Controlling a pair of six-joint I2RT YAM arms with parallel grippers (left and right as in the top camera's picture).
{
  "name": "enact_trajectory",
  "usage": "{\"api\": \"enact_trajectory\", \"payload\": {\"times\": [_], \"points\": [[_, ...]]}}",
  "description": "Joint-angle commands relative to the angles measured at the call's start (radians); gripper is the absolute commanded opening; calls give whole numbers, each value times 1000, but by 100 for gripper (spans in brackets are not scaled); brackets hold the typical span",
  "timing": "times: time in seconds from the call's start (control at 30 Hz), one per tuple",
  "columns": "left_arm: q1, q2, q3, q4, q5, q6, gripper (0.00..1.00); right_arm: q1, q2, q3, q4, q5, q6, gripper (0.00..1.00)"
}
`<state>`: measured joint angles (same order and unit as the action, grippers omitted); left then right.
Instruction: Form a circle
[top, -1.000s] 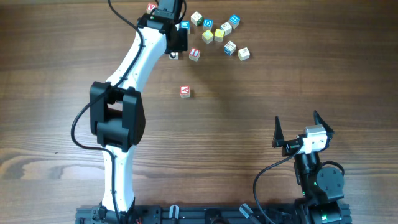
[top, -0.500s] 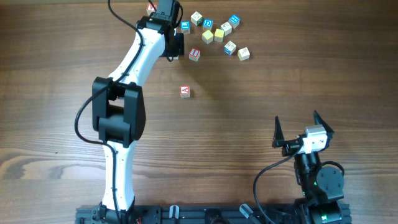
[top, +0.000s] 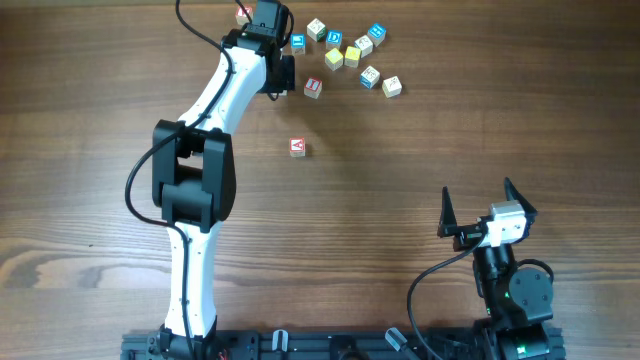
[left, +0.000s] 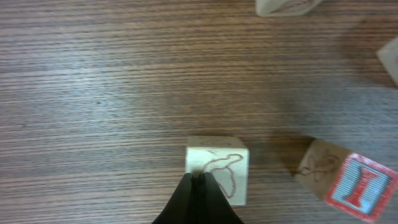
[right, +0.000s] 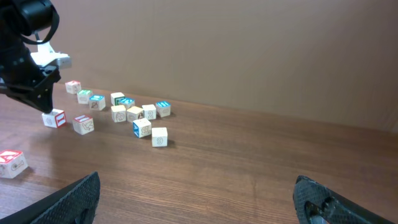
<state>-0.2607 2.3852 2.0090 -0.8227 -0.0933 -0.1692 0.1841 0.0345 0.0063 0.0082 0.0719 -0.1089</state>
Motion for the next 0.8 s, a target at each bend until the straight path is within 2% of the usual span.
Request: {"api": "enact_trajectory", "payload": {"times": [0.0,0.27,0.43,0.47,0.5,0.53,0.57,0.6,0.63,0.67,0.77], "points": [[23,50,-3,-32,-73,5,4,-5,-5,-1,5,-8,4,100],[37,52,-14,-46,-74,5,4,-5,-5,-1,5,-8,4,100],[37,43,-13,-45,-144,5,6,-5,-5,-1,5,-8,4,100],[37,39,-12,-48,-143,5,14,-5,-5,-1,5,-8,4,100],[35,35,-12,-51,-139,5,27,-5,-5,-1,5,-8,4,100],[33,31,-12,-59,-131,5,36,-5,-5,-1,5,-8,4,100],[29,31,-12,-71,-111,5,47,-5,-5,-1,5,-8,4,100],[27,31,-12,-84,-86,5,52,-5,-5,-1,5,-8,4,100],[27,31,-12,-103,-46,5,64,-5,-5,-1,5,-8,5,100],[27,31,-12,-108,-24,5,68,-5,-5,-1,5,-8,5,100],[27,31,-12,-106,65,5,70,-5,-5,-1,5,-8,4,100]]}}
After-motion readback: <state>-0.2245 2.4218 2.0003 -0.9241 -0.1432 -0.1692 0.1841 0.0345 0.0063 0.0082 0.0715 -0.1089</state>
